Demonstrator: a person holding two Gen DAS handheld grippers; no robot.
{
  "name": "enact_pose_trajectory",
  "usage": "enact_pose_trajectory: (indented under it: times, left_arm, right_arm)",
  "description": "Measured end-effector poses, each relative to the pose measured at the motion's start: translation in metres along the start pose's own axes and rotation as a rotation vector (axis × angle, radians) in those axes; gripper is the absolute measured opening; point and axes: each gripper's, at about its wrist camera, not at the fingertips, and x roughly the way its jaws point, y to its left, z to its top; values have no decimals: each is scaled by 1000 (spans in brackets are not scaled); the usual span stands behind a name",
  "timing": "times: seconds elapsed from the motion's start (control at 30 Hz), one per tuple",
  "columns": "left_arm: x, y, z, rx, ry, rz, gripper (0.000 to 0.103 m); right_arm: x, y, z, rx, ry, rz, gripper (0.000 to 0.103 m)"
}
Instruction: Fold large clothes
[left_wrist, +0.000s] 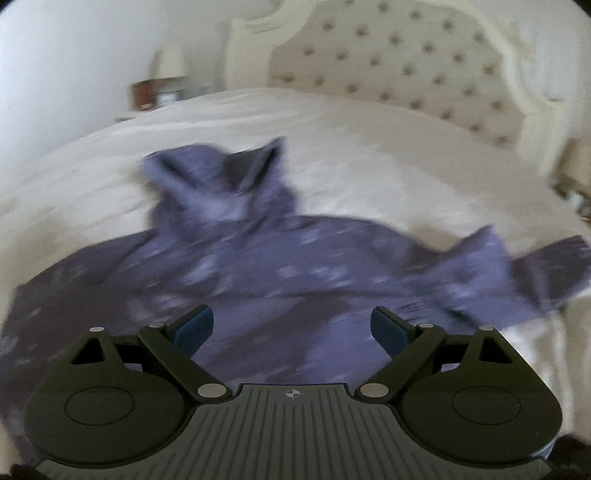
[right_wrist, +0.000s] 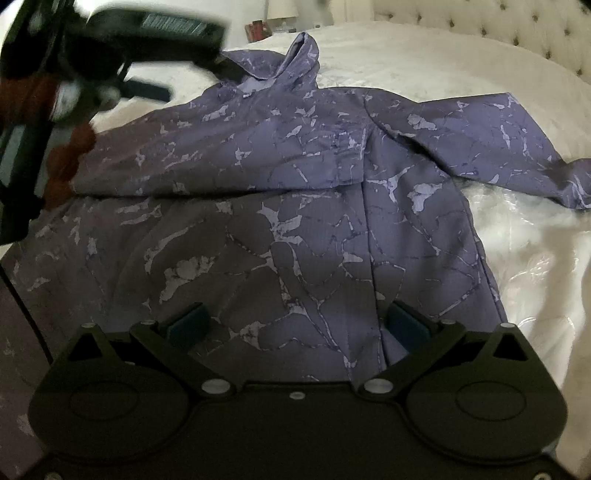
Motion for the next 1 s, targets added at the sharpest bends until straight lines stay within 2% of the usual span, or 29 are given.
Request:
enact_pose_trajectory:
  times: [0.13,0.2,0.27,0.33,0.4,0.63,0.73,0.9,1.0]
  left_arm:
    - [5,48,-17,-39,38,144,93]
    - [7,78,-27,-103,65,212,93]
    - [6,109,-36,-185,71,245,92]
    - [1,131,-45,-234,52,238,92]
    - [-2,138,-48,-242,36,209,92]
    - [0,127,-62,-182,-18,240,95]
    - [0,122,-68,-164,-42,249,96]
    - [1,121,-68,-159,-46,245,97]
    - [0,122,-69,-159,-50,243,97]
  right_arm:
    - [1,-1,-1,-4,-1,6,103]
    - [1,-2,-2,-5,-7,9,103]
    - [1,-2,-3,-6,-16,11,103]
    - [1,-2,-4,-7,-25,11,103]
    - [1,-2,-5,-7,-32,12,103]
    - [-6,-7,4,47,-30,34,102]
    - [-14,-18,22,123,-58,84,102]
    - [-2,-27,66,117,-111,52,102]
    - [22,-38,84,152,-83,65,88]
